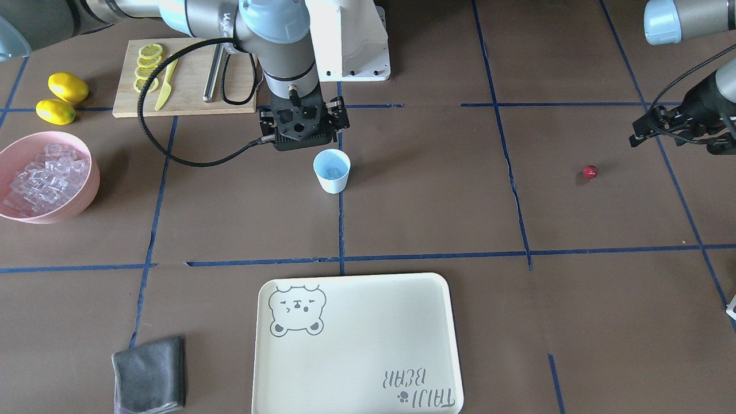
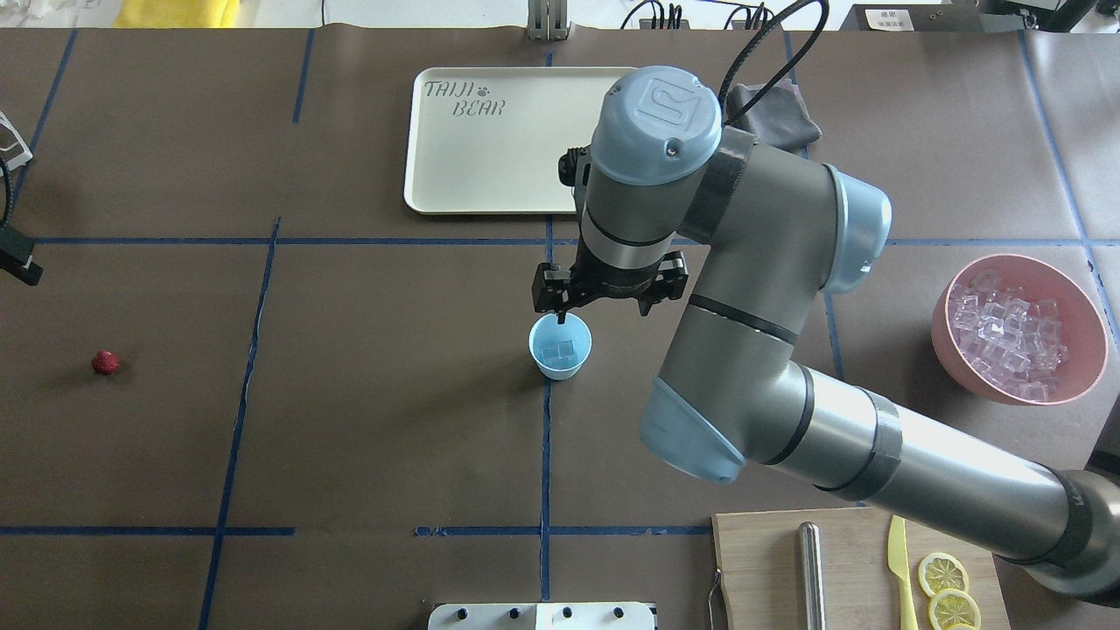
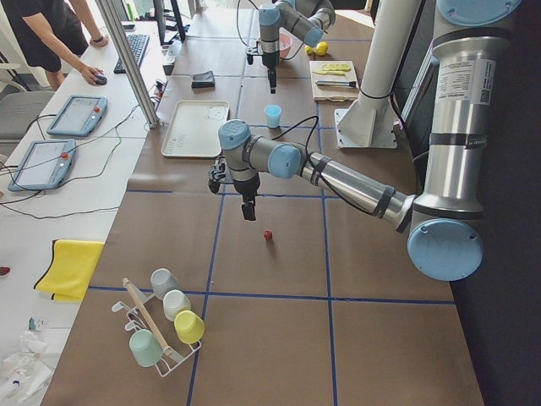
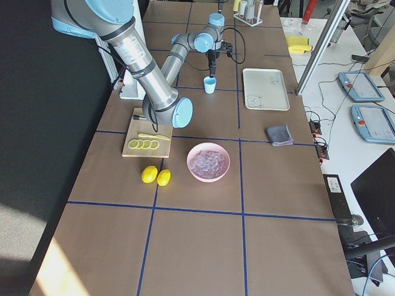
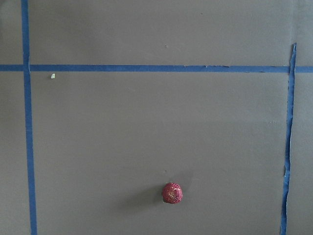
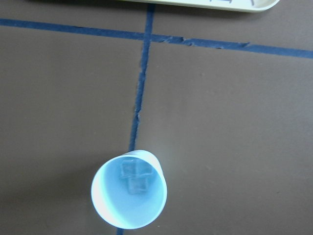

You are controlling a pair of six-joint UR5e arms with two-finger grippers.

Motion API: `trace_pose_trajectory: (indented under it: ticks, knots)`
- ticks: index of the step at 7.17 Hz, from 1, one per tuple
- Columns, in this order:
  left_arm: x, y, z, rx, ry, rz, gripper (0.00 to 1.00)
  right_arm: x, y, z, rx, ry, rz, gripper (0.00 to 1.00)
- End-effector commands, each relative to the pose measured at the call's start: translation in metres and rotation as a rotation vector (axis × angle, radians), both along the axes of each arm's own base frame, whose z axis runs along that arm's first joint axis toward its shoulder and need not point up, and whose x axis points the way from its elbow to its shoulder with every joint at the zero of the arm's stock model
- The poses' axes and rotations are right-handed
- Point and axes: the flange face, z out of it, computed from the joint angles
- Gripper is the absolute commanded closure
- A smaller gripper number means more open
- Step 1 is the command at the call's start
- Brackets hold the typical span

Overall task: Put ice and strawberries in cup
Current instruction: 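Drop the ice cube into the cup while the left gripper nears the strawberry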

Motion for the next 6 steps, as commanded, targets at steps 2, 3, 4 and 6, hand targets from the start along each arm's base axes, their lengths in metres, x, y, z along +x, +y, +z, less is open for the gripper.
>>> trace_pose_trajectory:
  ticks: [2,3,4,6]
  knots:
    - [0.074,0.025,0.013,-0.043,-0.144,-0.006,0.0,0.091,-0.032,0.046,0.067,0.003,-0.01,0.01]
    - [0.087,0.027,0.022,-0.029,-0.161,-0.006,0.01,0.115,-0.035,0.058,0.07,-0.003,-0.011,0.01]
    - [0.099,0.024,0.039,-0.035,-0.156,-0.02,0.01,0.129,-0.036,0.062,0.086,-0.005,-0.012,0.01]
    - [0.125,0.026,0.065,-0.026,-0.159,-0.043,0.01,0.129,-0.035,0.063,0.085,-0.004,-0.012,0.01]
